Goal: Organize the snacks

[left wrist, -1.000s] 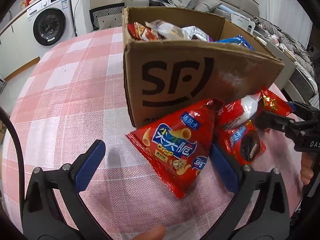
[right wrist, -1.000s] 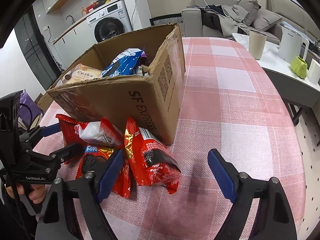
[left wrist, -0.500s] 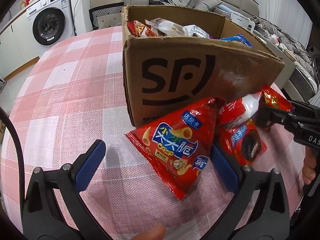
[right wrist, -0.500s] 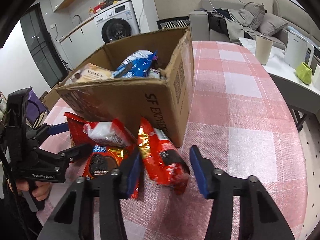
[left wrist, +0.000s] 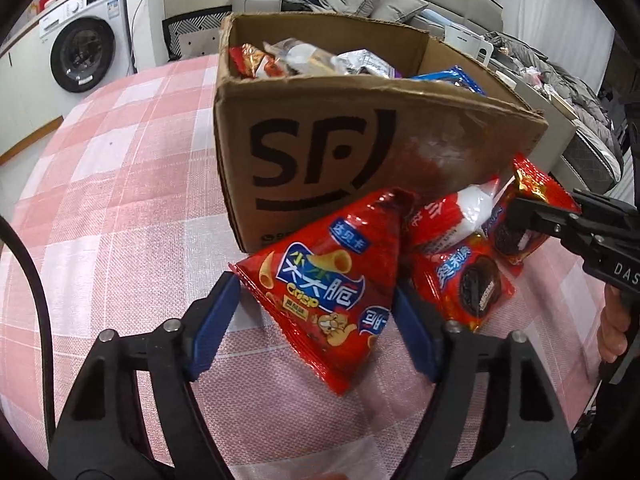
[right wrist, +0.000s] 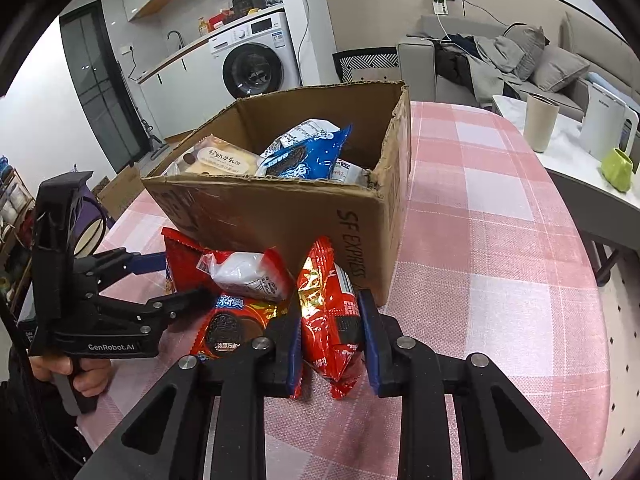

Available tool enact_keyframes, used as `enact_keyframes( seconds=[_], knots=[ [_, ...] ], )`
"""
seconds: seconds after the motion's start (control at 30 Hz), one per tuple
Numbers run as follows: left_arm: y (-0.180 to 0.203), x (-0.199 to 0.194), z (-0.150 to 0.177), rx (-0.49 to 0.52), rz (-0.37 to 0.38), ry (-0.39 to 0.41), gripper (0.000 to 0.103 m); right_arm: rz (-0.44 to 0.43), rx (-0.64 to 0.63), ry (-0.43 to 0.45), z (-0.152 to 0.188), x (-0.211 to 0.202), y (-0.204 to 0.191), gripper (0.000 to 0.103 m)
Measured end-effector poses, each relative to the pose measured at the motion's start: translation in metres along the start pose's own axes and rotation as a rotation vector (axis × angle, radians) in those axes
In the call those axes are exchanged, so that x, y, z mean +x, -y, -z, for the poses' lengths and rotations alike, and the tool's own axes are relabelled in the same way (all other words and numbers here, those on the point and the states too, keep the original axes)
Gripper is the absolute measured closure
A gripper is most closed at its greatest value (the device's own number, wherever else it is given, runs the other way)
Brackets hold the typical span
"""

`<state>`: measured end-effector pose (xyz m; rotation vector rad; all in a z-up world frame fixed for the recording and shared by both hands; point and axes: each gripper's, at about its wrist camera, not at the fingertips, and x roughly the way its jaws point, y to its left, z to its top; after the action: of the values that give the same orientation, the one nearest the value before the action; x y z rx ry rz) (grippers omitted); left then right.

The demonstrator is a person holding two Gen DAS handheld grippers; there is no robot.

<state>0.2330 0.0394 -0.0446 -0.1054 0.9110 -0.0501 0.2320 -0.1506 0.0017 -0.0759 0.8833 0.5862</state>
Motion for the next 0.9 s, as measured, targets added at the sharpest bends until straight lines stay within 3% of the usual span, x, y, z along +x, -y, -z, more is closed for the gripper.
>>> enact_keyframes(
  seconds=[0.33, 0.9],
  knots=[
    [0.008, -0.016, -0.002, 0.032, 0.018, 0.056, 0.061, 0.006, 0.006, 0.011, 0.000, -0.003, 0.001, 0.078],
    [0.024, -0.067, -0.008, 0.058, 0.058, 0.141, 0.068, -0.001, 0.001, 0.051, -0.001, -0.022, -0.002, 0.078]
  ],
)
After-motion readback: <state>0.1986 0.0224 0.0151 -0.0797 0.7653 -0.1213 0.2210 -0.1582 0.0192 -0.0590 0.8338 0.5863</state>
